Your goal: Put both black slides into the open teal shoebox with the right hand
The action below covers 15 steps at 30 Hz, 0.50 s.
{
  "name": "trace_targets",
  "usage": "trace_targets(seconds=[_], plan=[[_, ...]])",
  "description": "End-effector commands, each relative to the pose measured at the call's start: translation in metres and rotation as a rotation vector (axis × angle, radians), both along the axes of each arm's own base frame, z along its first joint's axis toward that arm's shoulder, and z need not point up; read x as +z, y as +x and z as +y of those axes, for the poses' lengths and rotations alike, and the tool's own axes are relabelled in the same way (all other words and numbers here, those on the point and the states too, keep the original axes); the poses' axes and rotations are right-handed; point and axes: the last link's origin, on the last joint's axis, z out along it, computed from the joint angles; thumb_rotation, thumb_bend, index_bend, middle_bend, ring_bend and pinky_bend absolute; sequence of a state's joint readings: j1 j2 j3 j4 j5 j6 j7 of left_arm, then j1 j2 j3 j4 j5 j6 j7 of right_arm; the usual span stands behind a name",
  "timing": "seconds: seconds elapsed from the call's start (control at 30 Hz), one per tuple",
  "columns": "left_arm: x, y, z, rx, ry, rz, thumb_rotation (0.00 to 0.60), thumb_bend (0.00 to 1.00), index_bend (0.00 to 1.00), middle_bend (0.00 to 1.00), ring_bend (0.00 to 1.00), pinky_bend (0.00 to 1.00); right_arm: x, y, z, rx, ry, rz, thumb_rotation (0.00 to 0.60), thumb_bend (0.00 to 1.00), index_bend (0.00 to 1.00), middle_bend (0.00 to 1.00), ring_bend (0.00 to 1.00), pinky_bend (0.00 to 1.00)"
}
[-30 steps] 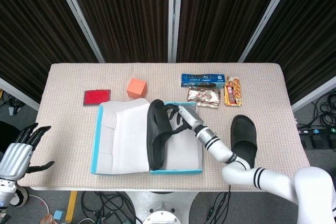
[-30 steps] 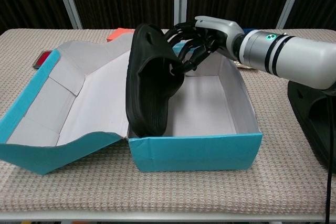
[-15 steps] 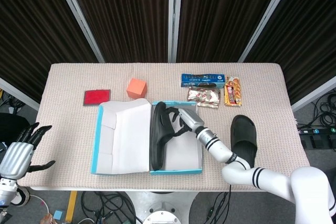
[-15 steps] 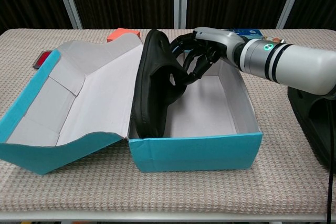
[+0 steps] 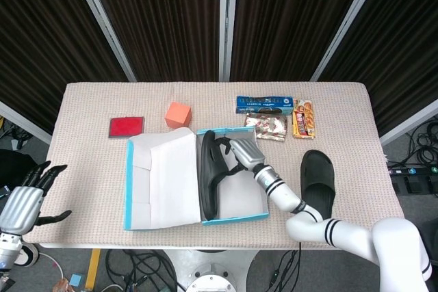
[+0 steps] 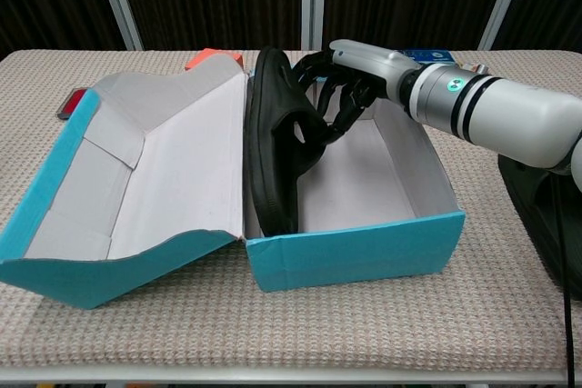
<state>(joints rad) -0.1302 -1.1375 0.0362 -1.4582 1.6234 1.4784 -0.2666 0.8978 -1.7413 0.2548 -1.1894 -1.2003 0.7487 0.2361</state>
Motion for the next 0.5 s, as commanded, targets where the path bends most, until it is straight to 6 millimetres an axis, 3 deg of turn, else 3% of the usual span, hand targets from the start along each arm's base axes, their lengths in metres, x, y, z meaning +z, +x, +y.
trace_targets(seconds=[0.03,0.5], plan=[[0.0004,-0.0009,-0.0007,0.001,0.001,0.001,0.600,0.00,0.11,0.15,0.01,0.08,-0.0032,0.0008,0.0009,0.016,-0.005,0.018,0.600,0.11,0.59,0.49,0.42,0.60],[0.0003,-0.0045,-0.0024,0.003,0.000,0.005,0.600,0.00,0.11,0.15,0.01,0.08,-0.0074,-0.0014,0.0007,0.059,-0.052,0.075,0.600,0.12,0.59,0.49,0.42,0.60]])
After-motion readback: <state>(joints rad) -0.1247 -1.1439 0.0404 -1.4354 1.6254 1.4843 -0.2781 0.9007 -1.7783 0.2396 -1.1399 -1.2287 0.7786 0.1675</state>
